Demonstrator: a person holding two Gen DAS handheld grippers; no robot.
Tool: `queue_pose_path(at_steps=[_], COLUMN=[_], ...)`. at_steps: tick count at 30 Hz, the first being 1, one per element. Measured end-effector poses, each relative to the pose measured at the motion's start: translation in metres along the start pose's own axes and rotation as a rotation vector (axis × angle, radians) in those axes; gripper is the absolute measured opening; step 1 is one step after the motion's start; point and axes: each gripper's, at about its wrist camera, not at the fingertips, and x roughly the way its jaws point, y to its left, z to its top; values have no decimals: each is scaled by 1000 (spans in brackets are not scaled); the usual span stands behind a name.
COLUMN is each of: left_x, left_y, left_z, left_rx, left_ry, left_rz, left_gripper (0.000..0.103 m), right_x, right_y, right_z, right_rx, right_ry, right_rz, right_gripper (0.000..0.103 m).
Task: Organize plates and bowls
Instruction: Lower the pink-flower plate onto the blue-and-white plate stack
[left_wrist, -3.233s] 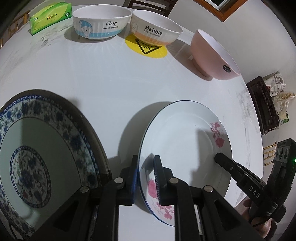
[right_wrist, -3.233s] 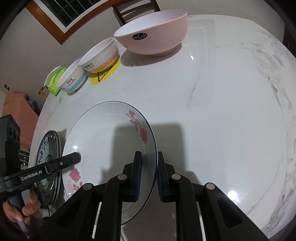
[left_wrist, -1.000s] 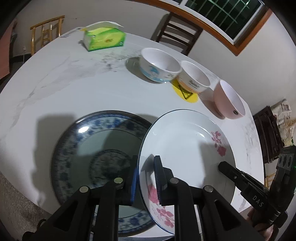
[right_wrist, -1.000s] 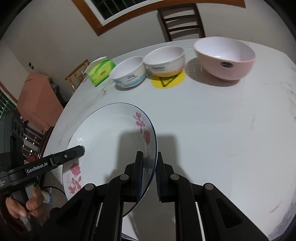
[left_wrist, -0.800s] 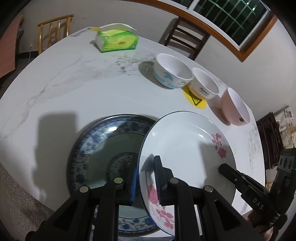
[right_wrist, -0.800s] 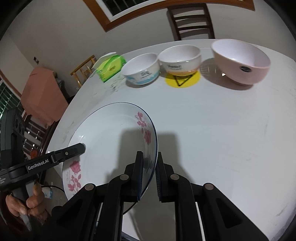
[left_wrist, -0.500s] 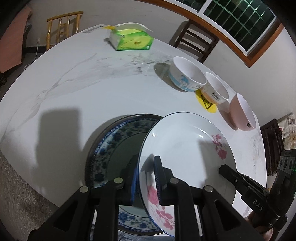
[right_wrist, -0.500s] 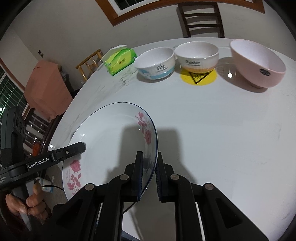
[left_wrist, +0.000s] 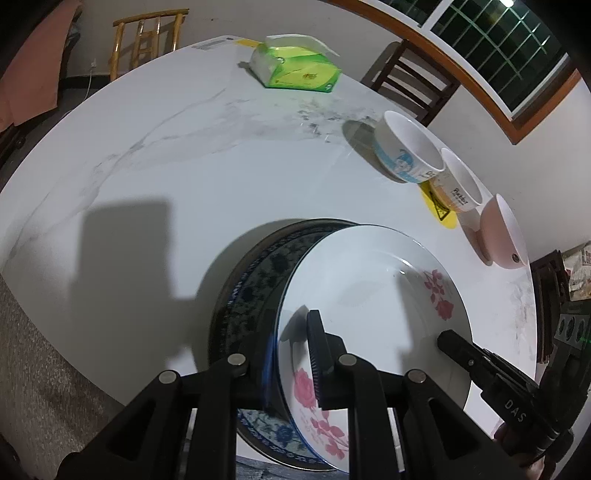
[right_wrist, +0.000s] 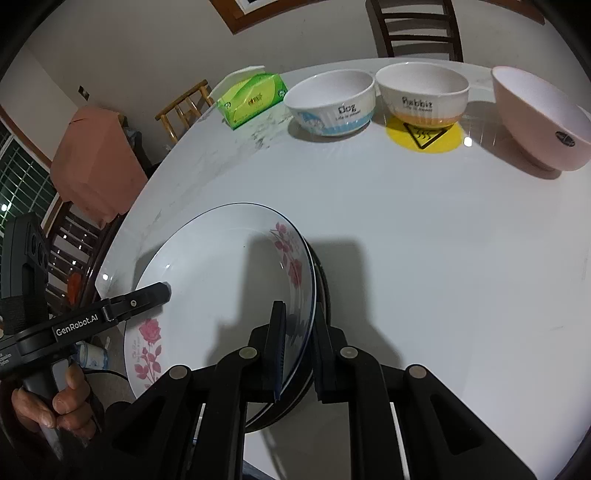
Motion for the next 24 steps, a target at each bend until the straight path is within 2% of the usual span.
queue_pose_path(at_steps=[24], left_x=[11], left_y=[16], left_z=[4], left_rx=[-46], left_ry=[30], left_rz=[-3], left_gripper=[16], right_x=[16], right_y=[9], right_z=[-3], right_rx=[-19], right_ry=[46], right_rz=[-4], right_gripper=[16])
